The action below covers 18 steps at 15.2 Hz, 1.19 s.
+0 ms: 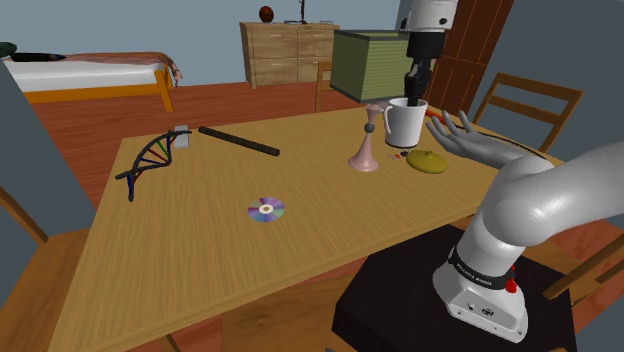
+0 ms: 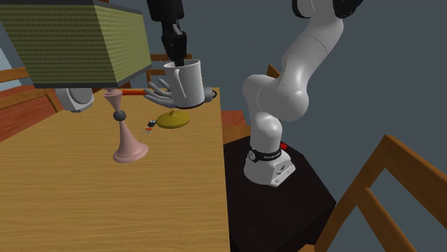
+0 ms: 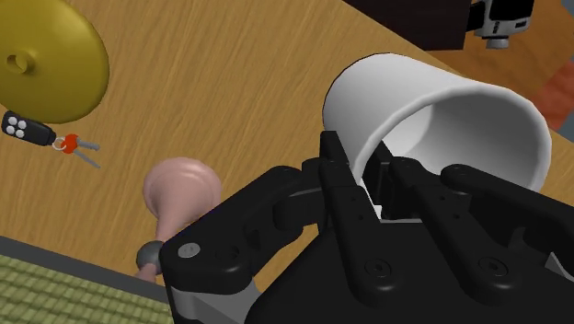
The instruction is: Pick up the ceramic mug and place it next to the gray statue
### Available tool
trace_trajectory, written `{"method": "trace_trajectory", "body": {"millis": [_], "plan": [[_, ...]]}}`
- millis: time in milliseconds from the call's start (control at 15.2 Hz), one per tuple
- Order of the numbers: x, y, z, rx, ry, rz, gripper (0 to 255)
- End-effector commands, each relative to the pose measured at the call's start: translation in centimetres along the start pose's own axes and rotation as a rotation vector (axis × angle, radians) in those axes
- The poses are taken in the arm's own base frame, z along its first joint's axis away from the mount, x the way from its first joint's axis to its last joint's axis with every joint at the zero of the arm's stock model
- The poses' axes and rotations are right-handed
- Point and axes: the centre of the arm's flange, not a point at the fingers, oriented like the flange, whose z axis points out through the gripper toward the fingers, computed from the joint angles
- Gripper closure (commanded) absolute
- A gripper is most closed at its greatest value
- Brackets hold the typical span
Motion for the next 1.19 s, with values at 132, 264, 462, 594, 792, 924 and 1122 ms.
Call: {"method": "trace_trajectory", "body": {"millis": [132,264,462,594,792,924,1122], "plan": [[-3.0,4.4,0.3,0.000,-0.001,-0.002,255],[-4.5,6.6,0.3,0.000,-0.001,-0.002,255],[-6.7,9.9,0.2,0.000,-0.001,-0.002,255],[-8.2,12.1,0.2,0.000,-0.001,-0.002,255],[-10.4,15.3,0.1,0.000,-0.001,-0.002,255],[-11.9,17.5,0.1,0.000,-0.001,-0.002,255],[-13.3,19.7,0.6,0.000,-0.001,-0.002,255]]}}
